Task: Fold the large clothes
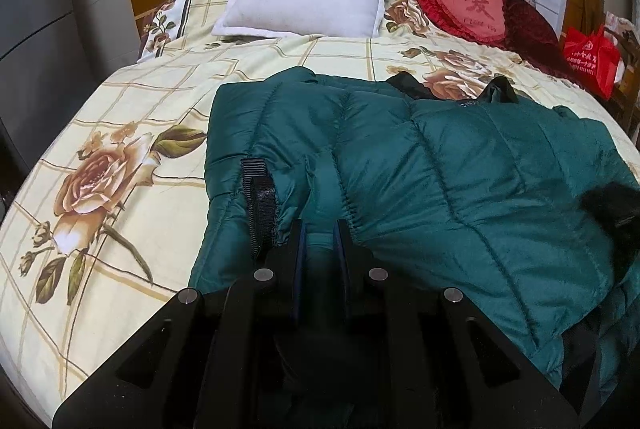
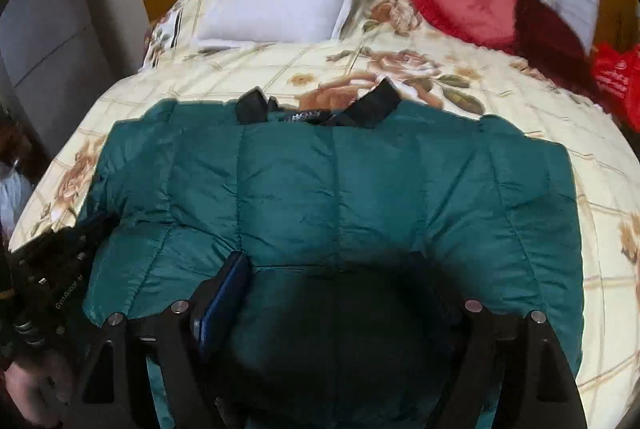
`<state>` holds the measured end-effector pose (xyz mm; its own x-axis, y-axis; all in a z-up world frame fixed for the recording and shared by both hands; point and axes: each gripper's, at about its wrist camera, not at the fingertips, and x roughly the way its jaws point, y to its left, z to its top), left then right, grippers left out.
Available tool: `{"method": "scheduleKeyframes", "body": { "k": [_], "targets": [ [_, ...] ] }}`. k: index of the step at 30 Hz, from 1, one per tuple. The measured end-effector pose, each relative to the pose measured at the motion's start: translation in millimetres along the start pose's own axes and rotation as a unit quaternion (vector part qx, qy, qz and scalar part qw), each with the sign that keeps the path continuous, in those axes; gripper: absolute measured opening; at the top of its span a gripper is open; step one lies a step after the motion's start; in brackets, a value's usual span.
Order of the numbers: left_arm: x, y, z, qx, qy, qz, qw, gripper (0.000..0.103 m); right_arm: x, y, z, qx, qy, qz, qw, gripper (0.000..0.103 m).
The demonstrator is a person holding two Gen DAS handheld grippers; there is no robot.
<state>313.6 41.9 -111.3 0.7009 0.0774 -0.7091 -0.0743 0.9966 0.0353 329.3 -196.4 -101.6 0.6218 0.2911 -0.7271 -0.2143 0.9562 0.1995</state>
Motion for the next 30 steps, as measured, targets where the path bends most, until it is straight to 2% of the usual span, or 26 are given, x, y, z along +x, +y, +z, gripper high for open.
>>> {"method": "scheduleKeyframes", "body": {
  "k": [2, 4, 7, 9, 11, 13, 17, 18, 19, 20, 21, 26, 27, 30],
  "targets": [
    [0, 0, 1, 0.002, 0.000, -0.001, 1.0000, 0.014, -29, -10, -4, 0.031, -0.024, 0.012, 0.999, 0.077],
    [-5, 5, 3, -0.003, 0.011, -0.019, 0.9997, 0.014, -69, -24, -15, 0.044, -0.039, 0.007, 0.998, 0.077],
    [-33, 23, 8, -0.020, 0.035, -0.072, 0.9966, 0.014, -124, -39, -41, 0.024, -0.030, -0.013, 0.999, 0.077],
    [-64, 39, 5, -0.021, 0.024, -0.083, 0.9960, 0.014, -155, -49, -56, 0.008, -0.036, -0.026, 0.999, 0.077],
    [-92, 54, -3, -0.015, 0.018, -0.071, 0.9972, 0.014, -188, -60, -79, -0.003, -0.028, -0.038, 0.999, 0.077],
    [-121, 74, -18, -0.009, 0.023, -0.079, 0.9966, 0.014, -217, -72, -108, -0.005, -0.010, -0.039, 0.999, 0.077],
    [-168, 105, -57, -0.013, 0.023, -0.080, 0.9964, 0.015, -232, -87, -161, 0.014, 0.033, -0.019, 0.999, 0.081],
    [-177, 112, -70, -0.018, 0.024, -0.083, 0.9961, 0.018, -234, -91, -177, 0.020, 0.041, -0.020, 0.999, 0.081],
    [-185, 118, -85, -0.026, 0.026, -0.085, 0.9957, 0.039, -235, -96, -192, 0.025, 0.044, -0.025, 0.998, 0.081],
    [-190, 121, -96, -0.032, 0.026, -0.090, 0.9951, 0.066, -231, -99, -202, 0.031, 0.045, -0.028, 0.998, 0.081],
    [-196, 125, -111, -0.034, 0.019, -0.095, 0.9947, 0.073, -228, -104, -217, 0.044, 0.052, -0.026, 0.997, 0.081],
    [-207, 127, -163, -0.028, 0.022, -0.102, 0.9941, 0.074, -205, -116, -263, 0.102, 0.062, 0.023, 0.993, 0.081],
    [-209, 127, -173, -0.029, 0.020, -0.107, 0.9936, 0.074, -208, -113, -269, 0.102, 0.034, 0.024, 0.994, 0.084],
    [-211, 127, -198, -0.041, 0.033, -0.144, 0.9882, 0.074, -213, -104, -279, 0.102, -0.005, 0.060, 0.993, 0.085]
  ]
}}
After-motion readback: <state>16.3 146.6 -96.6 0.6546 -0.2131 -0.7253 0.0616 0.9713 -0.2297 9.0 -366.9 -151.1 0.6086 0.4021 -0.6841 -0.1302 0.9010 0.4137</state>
